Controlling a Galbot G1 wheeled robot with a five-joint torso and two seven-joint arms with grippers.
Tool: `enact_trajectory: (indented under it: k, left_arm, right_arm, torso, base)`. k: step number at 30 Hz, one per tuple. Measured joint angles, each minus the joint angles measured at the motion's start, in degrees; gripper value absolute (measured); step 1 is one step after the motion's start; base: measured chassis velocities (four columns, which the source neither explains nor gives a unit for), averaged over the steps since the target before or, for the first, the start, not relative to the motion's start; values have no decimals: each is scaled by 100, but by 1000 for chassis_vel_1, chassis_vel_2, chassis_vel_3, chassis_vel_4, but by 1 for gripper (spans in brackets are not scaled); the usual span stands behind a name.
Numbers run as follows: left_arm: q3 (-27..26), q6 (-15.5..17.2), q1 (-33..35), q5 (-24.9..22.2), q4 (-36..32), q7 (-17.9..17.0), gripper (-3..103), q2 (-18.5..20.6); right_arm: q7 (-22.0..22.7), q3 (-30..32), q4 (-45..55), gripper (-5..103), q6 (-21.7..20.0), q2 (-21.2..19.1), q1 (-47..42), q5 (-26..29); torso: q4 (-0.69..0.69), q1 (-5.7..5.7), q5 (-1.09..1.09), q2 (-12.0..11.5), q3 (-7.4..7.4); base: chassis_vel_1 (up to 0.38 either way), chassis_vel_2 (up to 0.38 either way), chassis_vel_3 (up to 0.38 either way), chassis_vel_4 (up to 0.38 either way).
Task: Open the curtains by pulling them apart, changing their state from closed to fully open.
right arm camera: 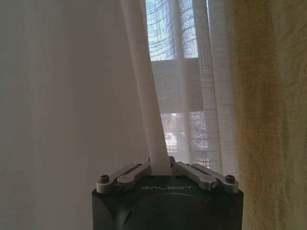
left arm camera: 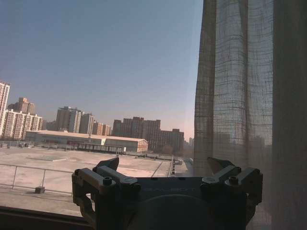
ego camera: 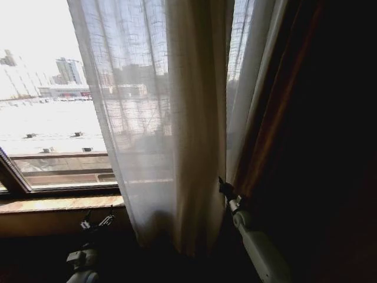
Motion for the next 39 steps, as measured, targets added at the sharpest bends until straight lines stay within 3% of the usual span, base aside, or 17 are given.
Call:
enact_trajectory:
  k: [6, 10, 15, 17, 18, 21, 26, 30, 34, 35, 36, 39]
  left_arm:
    - [-4, 0, 0, 0, 1, -2, 100, 3]
    - [-6, 0, 0, 0, 1, -6, 100, 3]
    - [-5, 0, 0, 0, 0, -6, 100, 2]
    - [-2, 0, 0, 0, 0, -5, 100, 1]
    - [-2, 0, 0, 0, 0, -5, 100, 1]
    - [-2, 0, 0, 0, 0, -5, 100, 1]
    - [-2, 0, 0, 0, 0, -5, 100, 2]
    - [-1, 0, 0, 0, 0, -5, 100, 1]
    - [-1, 0, 0, 0, 0, -5, 100, 1]
    - [-1, 0, 0, 0, 1, -5, 100, 1]
    - [-1, 0, 0, 0, 1, -5, 100, 1]
    - [-1, 0, 0, 0, 0, -5, 100, 1]
  right_arm:
    - [174, -102, -110, 0, -21, -29, 126, -365]
    - [402, -148, -232, 0, -92, -29, 272, -369]
    - [963, -126, -536, 0, -223, -44, 539, -390]
    - [1616, -5, -775, 0, -374, -60, 741, -517]
    - [1616, -5, -775, 0, -374, -60, 741, -517]
    - [2263, 191, -967, 0, -566, -104, 885, -710]
    - [2641, 390, -1147, 0, -618, -194, 971, -1008]
    - [2686, 408, -1059, 0, -658, -216, 943, -1006]
    - [2301, 266, -600, 0, -737, -278, 708, -695]
    - [2061, 151, -203, -3, -848, -320, 502, -394]
    - [1945, 79, 50, 1, -945, -350, 367, -180]
    - [1828, -13, 439, 1, -1064, -399, 148, 84]
  torso:
    - [4, 0, -10, 0, 0]
    - [6, 0, -4, 0, 0]
    - [3, 0, 0, 0, 0]
    - [3, 0, -3, 0, 0]
    - [3, 0, -3, 0, 0]
    - [4, 0, -4, 0, 0]
    - [4, 0, -3, 0, 0]
    - [2, 0, -2, 0, 0]
    - [2, 0, -2, 0, 0]
    - [3, 0, -4, 0, 0]
    - [3, 0, -4, 0, 0]
    - [4, 0, -4, 0, -1]
  base:
    - [15, 14, -11, -18]
    - [62, 53, -26, -47]
    - [0, 0, 0, 0]
    - [0, 0, 0, 0]
    - [0, 0, 0, 0]
    - [0, 0, 0, 0]
    - [0, 0, 0, 0]
    - [0, 0, 0, 0]
    - [0, 0, 0, 0]
    - [0, 0, 0, 0]
    - [0, 0, 0, 0]
    - [0, 0, 0, 0]
